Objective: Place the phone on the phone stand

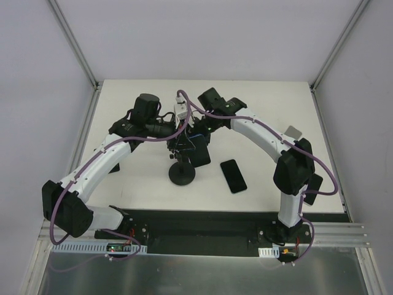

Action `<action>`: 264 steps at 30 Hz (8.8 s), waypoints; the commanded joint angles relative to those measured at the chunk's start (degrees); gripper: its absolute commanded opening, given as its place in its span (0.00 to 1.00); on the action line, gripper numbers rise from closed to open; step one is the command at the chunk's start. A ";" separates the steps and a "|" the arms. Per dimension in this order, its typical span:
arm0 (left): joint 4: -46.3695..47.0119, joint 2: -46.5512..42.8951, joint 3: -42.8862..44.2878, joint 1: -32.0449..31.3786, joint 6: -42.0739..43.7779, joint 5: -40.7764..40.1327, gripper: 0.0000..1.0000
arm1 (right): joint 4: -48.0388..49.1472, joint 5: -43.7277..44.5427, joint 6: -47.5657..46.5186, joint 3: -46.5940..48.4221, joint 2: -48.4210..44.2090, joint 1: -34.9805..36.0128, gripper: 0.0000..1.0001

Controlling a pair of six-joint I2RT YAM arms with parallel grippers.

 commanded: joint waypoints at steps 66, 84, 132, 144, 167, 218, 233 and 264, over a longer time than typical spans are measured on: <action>1.37 -7.34 -10.01 -6.61 -21.58 -71.51 0.00 | 47.35 82.85 56.33 -39.20 -31.50 36.84 0.72; -12.23 -7.45 7.87 -4.42 -4.18 -41.45 0.00 | 45.07 25.10 22.39 -47.59 -36.27 10.03 1.00; -7.25 -16.04 12.93 7.19 -9.55 -45.75 0.99 | 68.36 47.16 28.45 -37.21 -21.41 20.67 0.96; 6.28 -21.67 -4.47 14.10 -14.51 -46.46 0.98 | 68.36 54.44 28.02 -33.25 -17.19 21.81 0.85; 9.37 -19.56 -7.73 23.44 -22.45 -38.72 0.91 | 73.11 95.41 20.90 -1.80 5.47 12.15 0.01; 10.07 -16.92 -7.65 24.85 -24.92 -33.26 0.89 | 55.37 75.82 35.66 1.82 5.67 3.88 0.96; 10.34 -16.84 -7.82 24.85 -25.88 -31.33 0.90 | 41.92 75.20 48.24 -41.11 -40.37 -10.82 0.96; 10.86 -15.69 -7.91 24.76 -26.15 -29.31 0.99 | 30.65 66.32 58.77 -36.23 -16.76 -41.47 0.88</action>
